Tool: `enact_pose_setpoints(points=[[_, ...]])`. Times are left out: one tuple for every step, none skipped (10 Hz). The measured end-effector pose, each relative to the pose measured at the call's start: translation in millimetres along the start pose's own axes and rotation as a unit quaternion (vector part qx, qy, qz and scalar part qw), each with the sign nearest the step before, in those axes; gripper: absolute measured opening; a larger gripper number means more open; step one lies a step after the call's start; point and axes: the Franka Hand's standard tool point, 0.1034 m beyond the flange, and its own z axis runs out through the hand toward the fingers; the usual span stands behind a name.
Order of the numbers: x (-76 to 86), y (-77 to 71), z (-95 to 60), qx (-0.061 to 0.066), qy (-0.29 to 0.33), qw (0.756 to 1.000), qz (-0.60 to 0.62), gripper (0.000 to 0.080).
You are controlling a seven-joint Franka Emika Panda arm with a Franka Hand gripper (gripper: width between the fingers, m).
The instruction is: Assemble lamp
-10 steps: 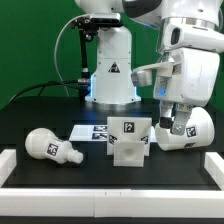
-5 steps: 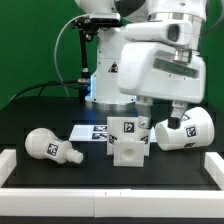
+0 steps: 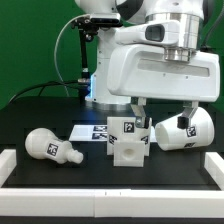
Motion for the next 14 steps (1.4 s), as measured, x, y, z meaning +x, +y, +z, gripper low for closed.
enact_pose_setpoints(points=[[-0.2,0.4,0.0,0.006,-0.003,0.999,0.032,0.0699],[-0.6,8.7,-0.8,0.011,-0.020,0.998,0.058,0.0699],[-1.3,19.6,-2.1,0.018,-0.037,0.991,0.125,0.0699],[-3.3,31.9,-3.5,0.024,-0.053,0.982,0.181,0.0699],[-5.0,34.6,-2.8,0.027,-0.057,0.974,0.218,0.0699],[-3.7,30.8,-2.7,0.027,-0.055,0.970,0.237,0.0699],[-3.3,29.8,-2.8,0.030,-0.055,0.968,0.241,0.0699],[-3.5,30.0,-2.7,0.030,-0.055,0.970,0.237,0.0699],[-4.0,30.1,-2.1,0.030,-0.056,0.970,0.236,0.0699],[-12.6,30.7,0.5,0.032,-0.080,0.969,0.232,0.0699],[-23.6,29.9,2.9,0.034,-0.109,0.966,0.233,0.0699],[-43.1,25.2,7.5,0.040,-0.174,0.956,0.233,0.0699],[-41.9,23.8,12.8,0.042,-0.206,0.950,0.230,0.0699],[-43.9,21.6,12.4,0.051,-0.241,0.942,0.229,0.0699]])
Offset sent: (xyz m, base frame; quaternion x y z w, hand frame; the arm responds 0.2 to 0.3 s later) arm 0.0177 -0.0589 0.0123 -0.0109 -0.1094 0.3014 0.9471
